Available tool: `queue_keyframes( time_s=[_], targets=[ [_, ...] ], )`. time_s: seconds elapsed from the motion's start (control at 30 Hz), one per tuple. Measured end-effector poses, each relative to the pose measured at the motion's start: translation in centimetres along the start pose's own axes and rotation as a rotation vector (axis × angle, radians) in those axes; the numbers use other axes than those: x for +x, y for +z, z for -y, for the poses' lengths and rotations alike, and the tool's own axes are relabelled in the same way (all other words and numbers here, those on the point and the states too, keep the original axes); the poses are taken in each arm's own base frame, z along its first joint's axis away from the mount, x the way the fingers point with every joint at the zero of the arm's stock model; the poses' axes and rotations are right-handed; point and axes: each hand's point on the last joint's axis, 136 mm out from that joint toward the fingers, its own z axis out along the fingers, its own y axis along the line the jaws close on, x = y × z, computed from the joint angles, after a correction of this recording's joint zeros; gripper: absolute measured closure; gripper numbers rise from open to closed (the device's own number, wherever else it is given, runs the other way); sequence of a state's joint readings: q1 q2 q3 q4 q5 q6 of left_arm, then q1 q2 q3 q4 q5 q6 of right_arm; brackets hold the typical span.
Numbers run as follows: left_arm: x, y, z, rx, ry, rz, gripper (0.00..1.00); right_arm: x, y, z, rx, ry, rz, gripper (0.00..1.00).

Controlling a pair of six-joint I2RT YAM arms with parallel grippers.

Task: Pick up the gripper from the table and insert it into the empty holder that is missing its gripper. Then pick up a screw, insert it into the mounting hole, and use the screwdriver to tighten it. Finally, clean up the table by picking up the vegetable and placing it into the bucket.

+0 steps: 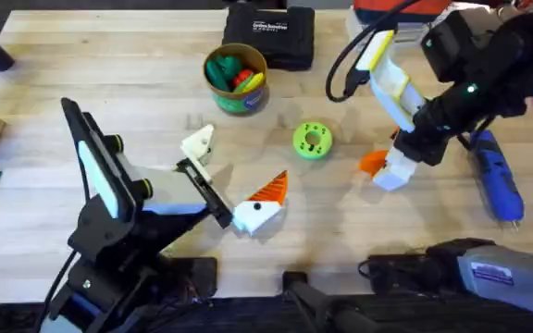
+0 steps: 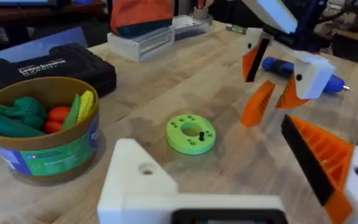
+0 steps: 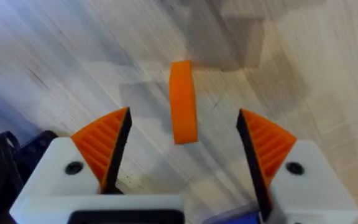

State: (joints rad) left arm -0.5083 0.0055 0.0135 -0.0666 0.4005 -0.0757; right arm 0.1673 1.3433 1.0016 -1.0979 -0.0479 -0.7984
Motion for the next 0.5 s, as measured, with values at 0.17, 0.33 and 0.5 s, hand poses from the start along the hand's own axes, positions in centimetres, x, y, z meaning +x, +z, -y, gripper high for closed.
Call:
queue_keyframes(
  time_s=[0.17,0.33,0.5],
  targets=[
    [-0.01,0.0,0.01,0.0,0.0,0.0,0.015,0.03,0.63,0.11,-0.017,-0.009,-0.02,0.088],
    [-0.01,0.0,0.01,0.0,0.0,0.0,0.015,-0.04,1.04,0.22,-0.026,-0.015,-0.028,0.565],
    [-0.01,0.0,0.01,0.0,0.0,0.0,0.015,-0.09,1.12,0.29,-0.025,-0.017,-0.028,0.852]
  ],
)
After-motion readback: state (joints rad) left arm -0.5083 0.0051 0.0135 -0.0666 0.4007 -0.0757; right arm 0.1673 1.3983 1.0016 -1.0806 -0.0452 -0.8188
